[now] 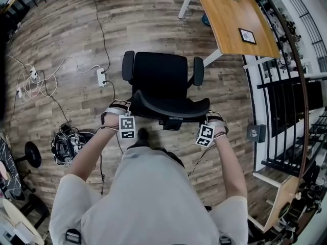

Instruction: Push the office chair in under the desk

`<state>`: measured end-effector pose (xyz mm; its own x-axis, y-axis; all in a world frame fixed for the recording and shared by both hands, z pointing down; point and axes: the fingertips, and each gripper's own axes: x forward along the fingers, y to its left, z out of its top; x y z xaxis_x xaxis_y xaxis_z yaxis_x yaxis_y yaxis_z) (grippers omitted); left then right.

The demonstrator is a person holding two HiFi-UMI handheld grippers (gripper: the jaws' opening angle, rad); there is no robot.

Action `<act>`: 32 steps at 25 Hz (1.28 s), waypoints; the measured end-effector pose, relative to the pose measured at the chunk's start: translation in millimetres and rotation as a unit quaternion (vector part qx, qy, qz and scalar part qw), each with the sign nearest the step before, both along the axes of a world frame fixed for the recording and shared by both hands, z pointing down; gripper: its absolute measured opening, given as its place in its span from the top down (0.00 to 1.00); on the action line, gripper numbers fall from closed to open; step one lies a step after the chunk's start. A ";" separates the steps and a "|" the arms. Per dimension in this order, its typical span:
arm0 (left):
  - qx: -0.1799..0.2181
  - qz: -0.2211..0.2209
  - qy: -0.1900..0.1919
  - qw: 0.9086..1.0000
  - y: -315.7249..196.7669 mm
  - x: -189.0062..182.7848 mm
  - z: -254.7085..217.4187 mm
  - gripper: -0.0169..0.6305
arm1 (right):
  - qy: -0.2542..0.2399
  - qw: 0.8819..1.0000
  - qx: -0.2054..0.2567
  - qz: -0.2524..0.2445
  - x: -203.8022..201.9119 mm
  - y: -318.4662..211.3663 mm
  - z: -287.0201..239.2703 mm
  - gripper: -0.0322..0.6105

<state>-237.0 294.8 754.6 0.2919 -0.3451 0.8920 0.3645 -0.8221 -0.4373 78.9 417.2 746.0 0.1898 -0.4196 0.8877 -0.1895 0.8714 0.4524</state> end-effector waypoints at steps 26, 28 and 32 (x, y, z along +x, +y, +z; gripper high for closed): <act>0.022 -0.024 0.017 0.999 -92.0 2.6 -3.8 0.84 | 0.009 1.000 0.025 0.014 -0.4 -87.6 6.1 0.85; 0.024 -0.027 0.018 0.999 -104.1 6.6 -4.7 0.84 | 0.008 1.000 0.026 0.014 3.0 -99.4 5.6 0.85; 0.025 -0.030 0.018 0.999 -133.1 11.6 -5.2 0.84 | 0.008 0.999 0.031 0.016 8.1 -127.9 5.5 0.85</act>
